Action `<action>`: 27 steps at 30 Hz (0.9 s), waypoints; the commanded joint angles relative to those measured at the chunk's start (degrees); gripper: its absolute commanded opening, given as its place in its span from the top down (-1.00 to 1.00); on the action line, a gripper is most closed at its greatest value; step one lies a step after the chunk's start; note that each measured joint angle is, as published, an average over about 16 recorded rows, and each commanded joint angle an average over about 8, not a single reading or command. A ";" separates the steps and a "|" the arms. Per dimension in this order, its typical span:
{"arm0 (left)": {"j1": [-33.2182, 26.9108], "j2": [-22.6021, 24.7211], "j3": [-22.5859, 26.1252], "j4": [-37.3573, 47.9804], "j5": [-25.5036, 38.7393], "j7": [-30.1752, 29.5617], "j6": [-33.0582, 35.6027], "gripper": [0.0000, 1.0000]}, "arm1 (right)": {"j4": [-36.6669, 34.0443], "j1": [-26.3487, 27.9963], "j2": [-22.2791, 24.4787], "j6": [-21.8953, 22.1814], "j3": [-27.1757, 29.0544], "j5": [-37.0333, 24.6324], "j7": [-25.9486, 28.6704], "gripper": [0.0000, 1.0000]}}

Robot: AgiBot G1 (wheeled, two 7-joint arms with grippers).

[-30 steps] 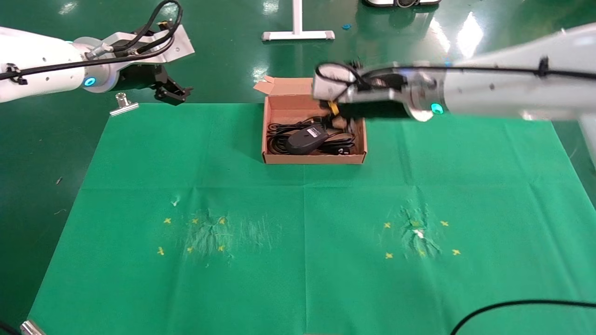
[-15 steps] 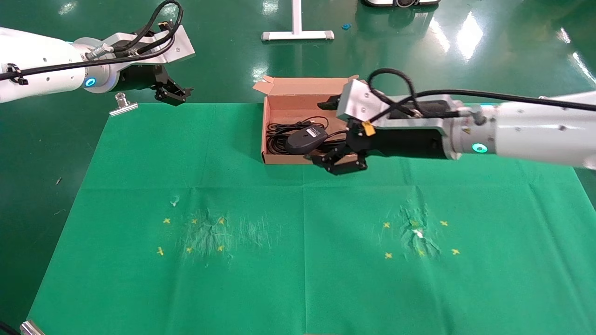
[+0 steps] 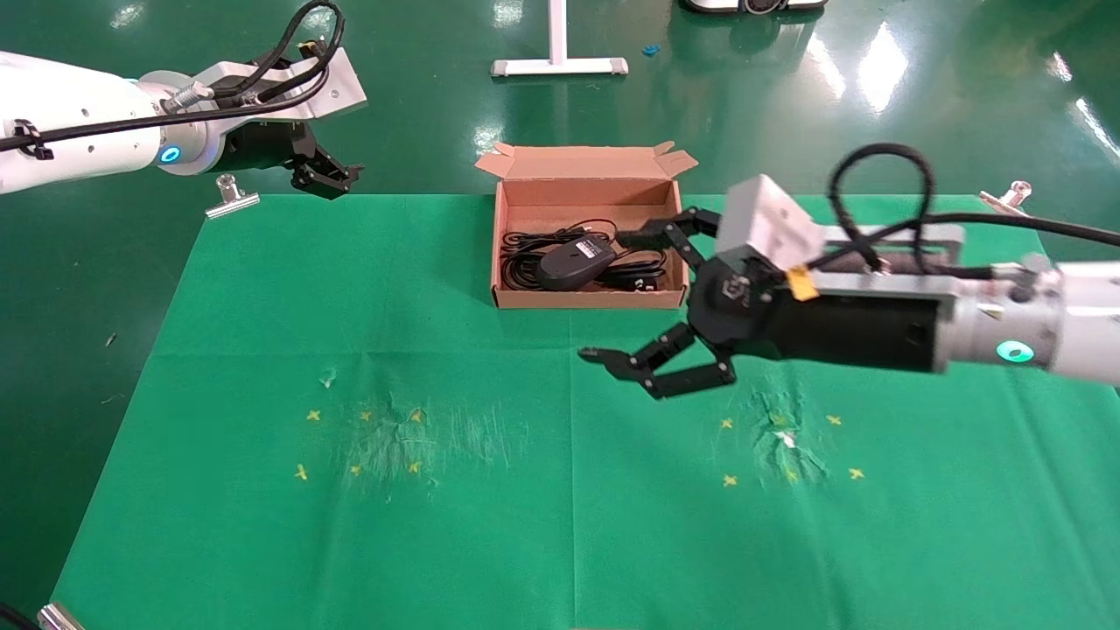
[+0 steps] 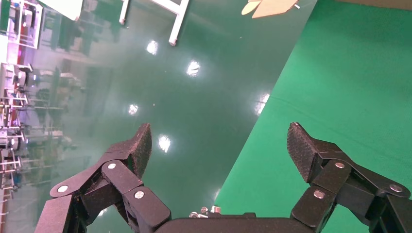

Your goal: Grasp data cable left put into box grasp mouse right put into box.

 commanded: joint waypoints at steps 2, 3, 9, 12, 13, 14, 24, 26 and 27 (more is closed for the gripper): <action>0.00 0.00 0.00 0.00 0.00 0.00 0.00 -1.00 | 1.11 -1.72 1.71 -1.39 1.04 3.22 0.45 -1.00; 0.00 0.00 0.00 0.00 0.00 0.00 0.00 -1.00 | 1.49 -2.30 2.29 -1.86 1.39 4.31 0.60 -1.00; 0.26 -0.15 -0.30 -0.18 -0.42 0.12 0.27 -1.00 | 3.72 -5.75 5.73 -4.64 3.48 10.77 1.49 -1.00; 1.37 -0.79 -1.55 -0.93 -2.21 0.61 1.43 -1.00 | 4.84 -7.49 7.46 -6.05 4.53 14.03 1.94 -1.00; 1.92 -1.11 -2.17 -1.31 -3.10 0.85 2.00 -1.00 | 5.22 -8.08 8.04 -6.52 4.88 15.13 2.09 -1.00; 2.56 -1.47 -2.88 -1.74 -4.13 1.13 2.66 -1.00 | 5.58 -8.64 8.60 -6.97 5.22 16.18 2.24 -1.00; 9.98 -5.73 -11.25 -6.83 -16.14 4.43 10.45 -1.00 | 9.06 -14.04 13.98 -11.33 8.48 26.30 3.64 -1.00; 11.46 -6.58 -12.92 -7.84 -18.54 5.08 12.00 -1.00 | 9.41 -14.59 14.53 -11.78 8.81 27.34 3.78 -1.00; 12.21 -7.01 -13.77 -8.35 -19.75 5.42 12.79 -1.00 | 9.52 -14.75 14.70 -11.92 8.91 27.66 3.82 -1.00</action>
